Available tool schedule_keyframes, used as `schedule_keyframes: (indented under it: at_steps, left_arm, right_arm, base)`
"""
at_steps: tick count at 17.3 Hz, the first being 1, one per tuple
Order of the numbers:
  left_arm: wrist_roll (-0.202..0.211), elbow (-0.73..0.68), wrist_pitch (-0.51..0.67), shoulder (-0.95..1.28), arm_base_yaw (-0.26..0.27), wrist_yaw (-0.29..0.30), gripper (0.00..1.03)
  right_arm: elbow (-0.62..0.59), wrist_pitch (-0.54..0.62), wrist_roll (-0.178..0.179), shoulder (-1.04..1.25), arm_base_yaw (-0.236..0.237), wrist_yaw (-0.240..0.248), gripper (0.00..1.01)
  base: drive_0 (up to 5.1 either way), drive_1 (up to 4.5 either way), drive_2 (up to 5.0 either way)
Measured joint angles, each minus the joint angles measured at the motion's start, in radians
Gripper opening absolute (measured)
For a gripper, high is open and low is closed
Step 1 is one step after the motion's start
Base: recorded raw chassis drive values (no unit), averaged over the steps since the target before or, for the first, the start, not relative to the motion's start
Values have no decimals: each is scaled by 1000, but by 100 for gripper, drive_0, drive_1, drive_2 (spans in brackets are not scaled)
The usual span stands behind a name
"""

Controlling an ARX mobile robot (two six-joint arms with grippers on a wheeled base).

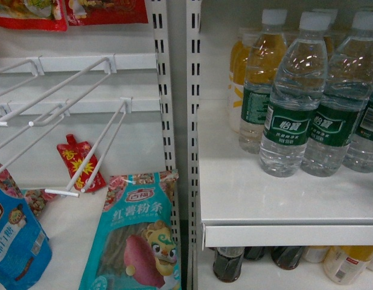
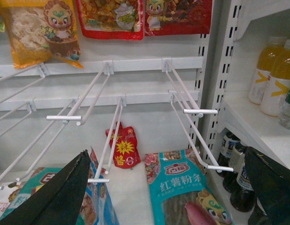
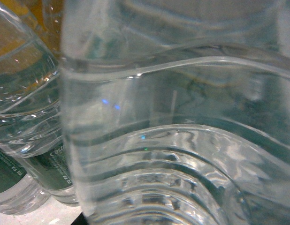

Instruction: Move water from second to third shelf

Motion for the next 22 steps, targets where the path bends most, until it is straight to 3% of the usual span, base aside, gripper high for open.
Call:
schedule_keyframes:
  at_steps: [11,16,22]
  left_arm:
    - [0,0,0,0,0,0,98]
    - [0,0,0,0,0,0,98]
    - [0,0,0,0,0,0,98]
  right_arm:
    - [70,1,-3,112,18,28,41]
    - [71,23,-6,93,-2,10,98]
    - [26,-74,-1,-59,-22,-56,98]
  base:
    - [0,0,0]
    - [0,0,0]
    - [0,0,0]
